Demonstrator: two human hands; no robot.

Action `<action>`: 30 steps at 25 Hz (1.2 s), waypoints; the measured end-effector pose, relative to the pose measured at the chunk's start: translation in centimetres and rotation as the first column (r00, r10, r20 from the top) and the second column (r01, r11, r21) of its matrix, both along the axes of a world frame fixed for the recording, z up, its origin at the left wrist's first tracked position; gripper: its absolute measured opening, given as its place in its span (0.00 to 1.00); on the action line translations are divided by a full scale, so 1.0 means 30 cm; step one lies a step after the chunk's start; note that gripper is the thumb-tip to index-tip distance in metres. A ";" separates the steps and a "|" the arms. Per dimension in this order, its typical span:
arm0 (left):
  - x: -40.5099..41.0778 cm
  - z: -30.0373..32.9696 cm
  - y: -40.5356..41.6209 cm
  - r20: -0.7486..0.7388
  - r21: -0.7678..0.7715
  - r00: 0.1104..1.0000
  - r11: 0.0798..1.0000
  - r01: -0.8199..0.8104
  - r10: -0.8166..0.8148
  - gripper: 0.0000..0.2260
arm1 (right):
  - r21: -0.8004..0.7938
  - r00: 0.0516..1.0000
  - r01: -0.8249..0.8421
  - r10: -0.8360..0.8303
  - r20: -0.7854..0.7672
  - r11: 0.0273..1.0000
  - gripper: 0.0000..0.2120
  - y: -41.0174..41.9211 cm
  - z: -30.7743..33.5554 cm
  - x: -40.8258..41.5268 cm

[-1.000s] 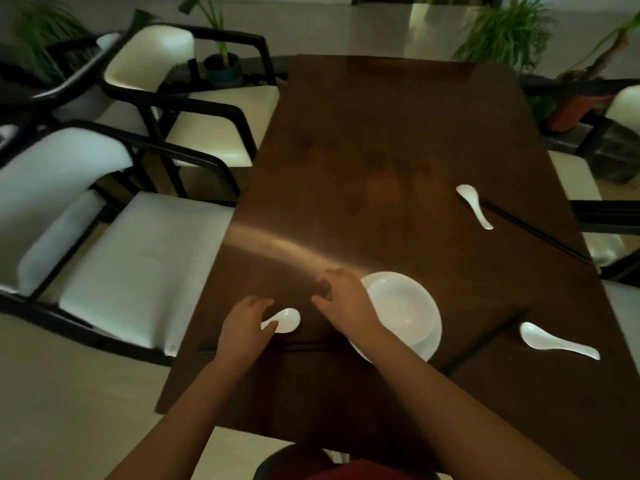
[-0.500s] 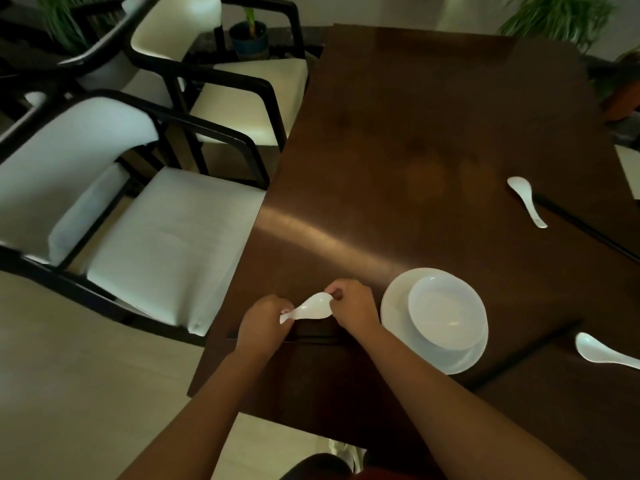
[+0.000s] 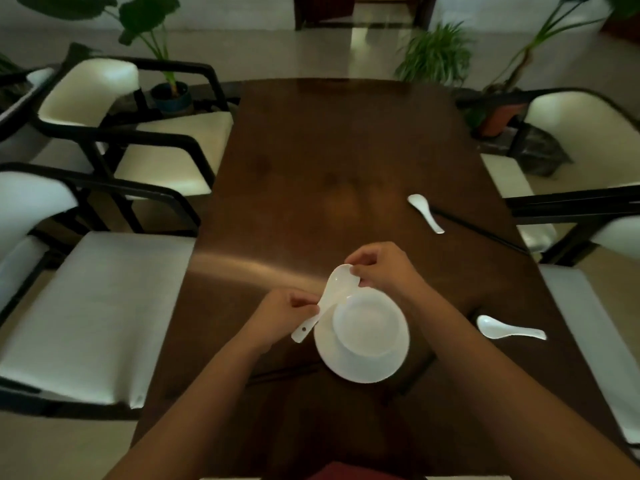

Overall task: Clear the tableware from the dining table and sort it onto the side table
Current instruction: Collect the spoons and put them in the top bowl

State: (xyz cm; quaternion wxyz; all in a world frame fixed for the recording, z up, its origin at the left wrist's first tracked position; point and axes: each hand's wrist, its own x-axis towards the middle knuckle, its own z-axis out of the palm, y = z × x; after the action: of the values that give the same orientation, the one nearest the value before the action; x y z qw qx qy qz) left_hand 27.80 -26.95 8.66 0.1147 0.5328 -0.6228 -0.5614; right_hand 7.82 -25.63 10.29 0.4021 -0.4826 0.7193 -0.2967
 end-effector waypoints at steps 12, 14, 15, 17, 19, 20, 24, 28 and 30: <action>-0.515 -0.059 0.164 -0.185 0.410 0.941 0.892 -0.190 0.285 0.08 | 0.131 0.880 0.131 -0.054 -0.472 0.983 0.11 0.352 -0.185 -0.775; -0.572 -0.071 0.186 -0.168 0.408 0.934 0.885 -0.224 0.314 0.09 | 0.266 0.862 0.029 0.111 -0.495 0.964 0.14 0.375 -0.248 -0.819; -0.602 -0.075 0.196 -0.165 0.413 0.930 0.879 -0.238 0.329 0.09 | 0.313 0.846 -0.026 0.188 -0.498 0.949 0.15 0.378 -0.276 -0.837; -0.650 -0.080 0.216 -0.161 0.420 0.920 0.869 -0.263 0.356 0.10 | 0.365 0.820 -0.110 0.292 -0.493 0.924 0.17 0.378 -0.321 -0.850; -0.686 -0.092 0.235 -0.145 0.417 0.913 0.860 -0.294 0.382 0.10 | 0.368 0.794 -0.172 0.349 -0.497 0.914 0.15 0.380 -0.361 -0.852; -0.702 -0.098 0.243 -0.138 0.414 0.908 0.856 -0.311 0.396 0.11 | 0.360 0.782 -0.191 0.363 -0.507 0.913 0.14 0.383 -0.377 -0.854; -0.741 -0.112 0.260 -0.116 0.424 0.889 0.831 -0.359 0.443 0.12 | 0.346 0.780 -0.200 0.363 -0.510 0.917 0.06 0.395 -0.395 -0.865; -0.752 -0.119 0.257 -0.106 0.412 0.875 0.822 -0.393 0.472 0.12 | 0.227 0.959 -0.003 0.067 -0.276 0.974 0.02 0.389 -0.314 -0.847; -0.756 -0.120 0.250 -0.108 0.394 0.876 0.830 -0.396 0.469 0.11 | 0.176 0.961 0.217 -0.241 0.132 0.960 0.03 0.368 -0.232 -0.805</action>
State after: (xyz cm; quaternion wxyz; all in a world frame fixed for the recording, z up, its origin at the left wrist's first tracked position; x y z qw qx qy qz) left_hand 5.13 -19.46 5.06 0.2018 0.6130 -0.3570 -0.6753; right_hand -16.34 -14.59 3.34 0.4562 -0.3379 0.7590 -0.3187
